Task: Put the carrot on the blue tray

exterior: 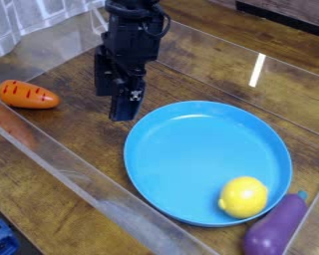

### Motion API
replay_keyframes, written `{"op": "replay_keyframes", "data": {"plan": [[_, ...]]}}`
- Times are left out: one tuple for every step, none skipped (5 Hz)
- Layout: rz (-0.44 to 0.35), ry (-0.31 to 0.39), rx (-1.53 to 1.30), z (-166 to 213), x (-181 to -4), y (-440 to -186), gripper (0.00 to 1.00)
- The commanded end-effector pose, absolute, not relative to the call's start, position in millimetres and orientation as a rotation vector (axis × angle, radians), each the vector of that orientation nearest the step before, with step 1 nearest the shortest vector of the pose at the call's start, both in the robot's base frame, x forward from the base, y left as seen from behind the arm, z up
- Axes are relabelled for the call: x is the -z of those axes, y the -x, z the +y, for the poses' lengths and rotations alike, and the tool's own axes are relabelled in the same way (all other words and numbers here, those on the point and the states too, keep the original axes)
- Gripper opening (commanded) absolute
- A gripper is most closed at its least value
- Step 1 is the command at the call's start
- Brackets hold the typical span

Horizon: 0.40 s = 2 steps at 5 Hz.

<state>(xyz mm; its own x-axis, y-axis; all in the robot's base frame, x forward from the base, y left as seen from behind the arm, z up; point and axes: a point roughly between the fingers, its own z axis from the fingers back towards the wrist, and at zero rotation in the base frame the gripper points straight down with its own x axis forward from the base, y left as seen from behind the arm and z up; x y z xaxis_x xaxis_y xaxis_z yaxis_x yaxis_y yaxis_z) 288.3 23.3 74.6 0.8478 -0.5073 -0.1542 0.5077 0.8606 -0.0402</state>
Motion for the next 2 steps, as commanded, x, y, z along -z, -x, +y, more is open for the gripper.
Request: {"op": "replay_keyframes", "data": {"plan": [[0.133,-0.016,0.537,32.8,-79.0,-291.6,1.0],[0.134,-0.018,0.555,34.6,-74.8,-292.5,1.0]]}}
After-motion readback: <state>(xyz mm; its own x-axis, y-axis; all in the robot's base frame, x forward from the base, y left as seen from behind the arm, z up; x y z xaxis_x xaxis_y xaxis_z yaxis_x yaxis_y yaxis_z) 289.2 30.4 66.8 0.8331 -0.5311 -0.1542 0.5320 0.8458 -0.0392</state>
